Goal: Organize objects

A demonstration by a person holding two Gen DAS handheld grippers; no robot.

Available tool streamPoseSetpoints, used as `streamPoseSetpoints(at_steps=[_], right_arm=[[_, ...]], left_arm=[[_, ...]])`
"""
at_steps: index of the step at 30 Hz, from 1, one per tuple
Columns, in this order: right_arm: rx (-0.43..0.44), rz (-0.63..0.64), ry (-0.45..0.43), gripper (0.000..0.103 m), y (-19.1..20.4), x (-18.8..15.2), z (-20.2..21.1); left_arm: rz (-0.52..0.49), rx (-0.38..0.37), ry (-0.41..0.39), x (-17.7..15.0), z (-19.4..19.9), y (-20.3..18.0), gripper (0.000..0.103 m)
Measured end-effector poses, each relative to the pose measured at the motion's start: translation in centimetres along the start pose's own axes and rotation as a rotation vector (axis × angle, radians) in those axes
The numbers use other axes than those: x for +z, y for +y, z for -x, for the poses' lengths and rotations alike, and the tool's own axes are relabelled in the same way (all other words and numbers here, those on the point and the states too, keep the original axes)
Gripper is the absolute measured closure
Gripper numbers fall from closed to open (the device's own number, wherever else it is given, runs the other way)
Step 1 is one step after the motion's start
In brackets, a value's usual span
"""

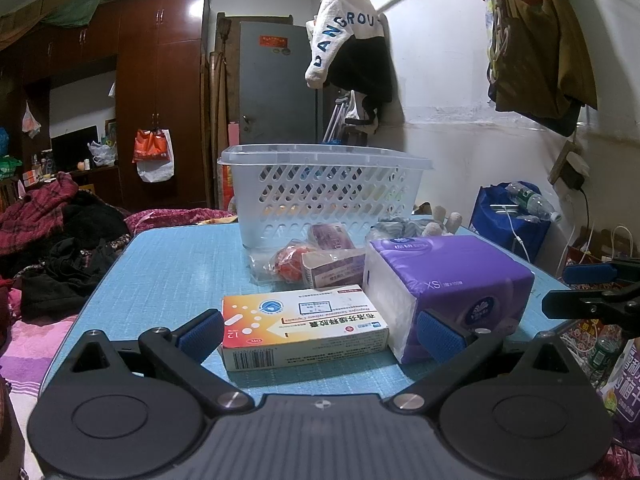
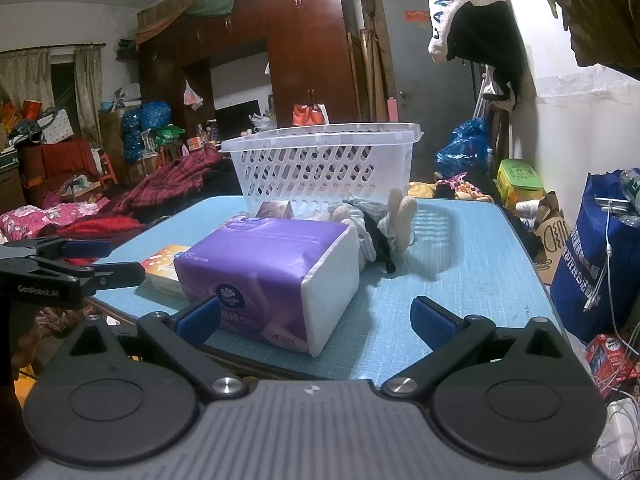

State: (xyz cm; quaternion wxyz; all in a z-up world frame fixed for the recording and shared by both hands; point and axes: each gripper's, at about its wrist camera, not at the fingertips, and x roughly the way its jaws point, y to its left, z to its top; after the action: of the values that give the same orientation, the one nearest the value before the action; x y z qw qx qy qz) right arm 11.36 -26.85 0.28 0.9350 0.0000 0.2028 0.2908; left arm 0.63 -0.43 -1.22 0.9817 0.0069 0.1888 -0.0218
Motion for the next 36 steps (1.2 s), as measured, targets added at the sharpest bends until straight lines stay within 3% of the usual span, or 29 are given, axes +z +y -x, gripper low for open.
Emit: streamPoseSetpoints(at_steps=[36], right_arm=[[-0.013, 0.000, 0.006, 0.000, -0.34, -0.09, 0.00]], left_arm=[[-0.001, 0.000, 0.001, -0.08, 0.05, -0.12, 0.000]])
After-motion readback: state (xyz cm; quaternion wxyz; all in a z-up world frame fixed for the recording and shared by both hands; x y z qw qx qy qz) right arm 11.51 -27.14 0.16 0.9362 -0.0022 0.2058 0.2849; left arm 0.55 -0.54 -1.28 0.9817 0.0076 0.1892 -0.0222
